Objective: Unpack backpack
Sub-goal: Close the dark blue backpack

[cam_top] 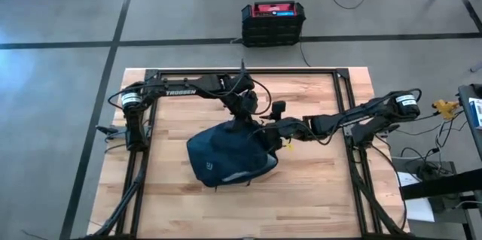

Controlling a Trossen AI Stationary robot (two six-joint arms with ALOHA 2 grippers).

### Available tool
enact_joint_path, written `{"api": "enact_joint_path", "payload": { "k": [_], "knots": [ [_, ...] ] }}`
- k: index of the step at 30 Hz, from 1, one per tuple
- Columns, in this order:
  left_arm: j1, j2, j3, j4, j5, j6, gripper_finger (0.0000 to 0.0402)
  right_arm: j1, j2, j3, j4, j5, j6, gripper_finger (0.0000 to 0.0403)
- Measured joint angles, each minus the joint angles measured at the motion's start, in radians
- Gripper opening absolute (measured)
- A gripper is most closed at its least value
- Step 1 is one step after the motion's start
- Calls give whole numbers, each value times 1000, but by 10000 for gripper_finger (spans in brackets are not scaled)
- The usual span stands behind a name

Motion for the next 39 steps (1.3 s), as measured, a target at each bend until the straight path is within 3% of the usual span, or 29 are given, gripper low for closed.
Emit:
{"api": "enact_joint_path", "payload": {
  "k": [9,24,30,35,39],
  "knots": [
    [8,0,1,1,-1,0,0,-12,0,0,-5,-49,7,9],
    [152,0,-14,-34,0,-16,0,99,-99,0,-343,1,226,1],
    [229,0,-55,-70,-81,-56,0,176,-191,-1,-491,4,333,1],
    [269,-2,-126,-54,-59,-130,0,202,-212,-1,-468,5,358,0],
    [267,-18,-186,-65,-37,-162,0,182,-147,-4,-351,-62,313,0]
  ]
}}
